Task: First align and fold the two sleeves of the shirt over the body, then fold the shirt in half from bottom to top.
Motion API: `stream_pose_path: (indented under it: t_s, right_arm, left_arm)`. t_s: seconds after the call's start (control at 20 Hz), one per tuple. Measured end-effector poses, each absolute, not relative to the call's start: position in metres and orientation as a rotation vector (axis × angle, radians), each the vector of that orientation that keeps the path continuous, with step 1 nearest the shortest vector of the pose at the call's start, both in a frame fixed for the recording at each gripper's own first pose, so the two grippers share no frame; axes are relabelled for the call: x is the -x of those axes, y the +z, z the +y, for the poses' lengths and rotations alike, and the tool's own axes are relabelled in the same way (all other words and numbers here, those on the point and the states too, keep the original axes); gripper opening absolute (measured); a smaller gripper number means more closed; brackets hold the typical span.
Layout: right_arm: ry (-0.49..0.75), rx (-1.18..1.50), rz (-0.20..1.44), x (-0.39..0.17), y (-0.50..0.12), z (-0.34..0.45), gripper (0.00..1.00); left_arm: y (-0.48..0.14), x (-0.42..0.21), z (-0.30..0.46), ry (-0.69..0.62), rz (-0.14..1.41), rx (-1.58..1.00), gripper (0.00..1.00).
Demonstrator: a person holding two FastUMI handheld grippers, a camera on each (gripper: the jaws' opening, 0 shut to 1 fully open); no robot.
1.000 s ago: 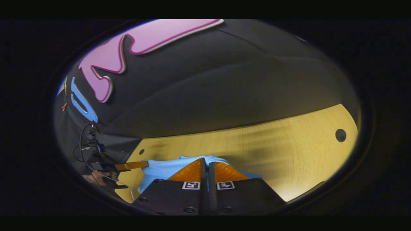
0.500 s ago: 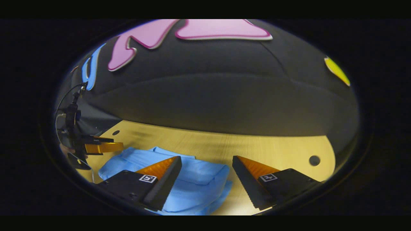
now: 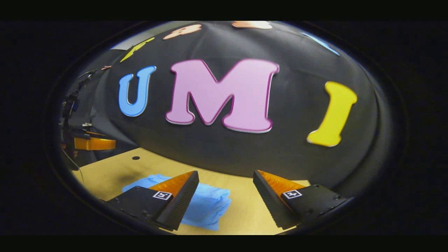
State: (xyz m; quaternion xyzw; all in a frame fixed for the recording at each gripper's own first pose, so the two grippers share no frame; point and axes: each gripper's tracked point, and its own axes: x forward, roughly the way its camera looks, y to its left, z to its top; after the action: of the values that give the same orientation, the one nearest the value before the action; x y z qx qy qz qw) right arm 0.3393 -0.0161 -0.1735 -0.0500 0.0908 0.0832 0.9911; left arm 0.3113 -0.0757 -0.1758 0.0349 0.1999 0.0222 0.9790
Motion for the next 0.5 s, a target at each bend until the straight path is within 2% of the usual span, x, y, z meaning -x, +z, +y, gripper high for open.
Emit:
stream_pose_path:
  t_s: [0.15, 0.35, 0.5]
  right_arm:
    - [0.175, 0.134, 0.069, -0.261, -0.107, 0.002, 0.98]
    - [0.246, 0.049, 0.066, -0.135, -0.067, 0.058, 0.97]
    - [0.284, 0.037, 0.023, -0.073, -0.030, 0.084, 0.96]
  left_arm:
    - [-0.130, -0.227, -0.069, 0.077, 0.318, -0.115, 0.96]
    - [-0.104, -0.104, -0.076, 0.078, 0.292, -0.070, 0.96]
    - [-0.077, -0.035, -0.079, 0.082, 0.233, -0.107, 0.96]
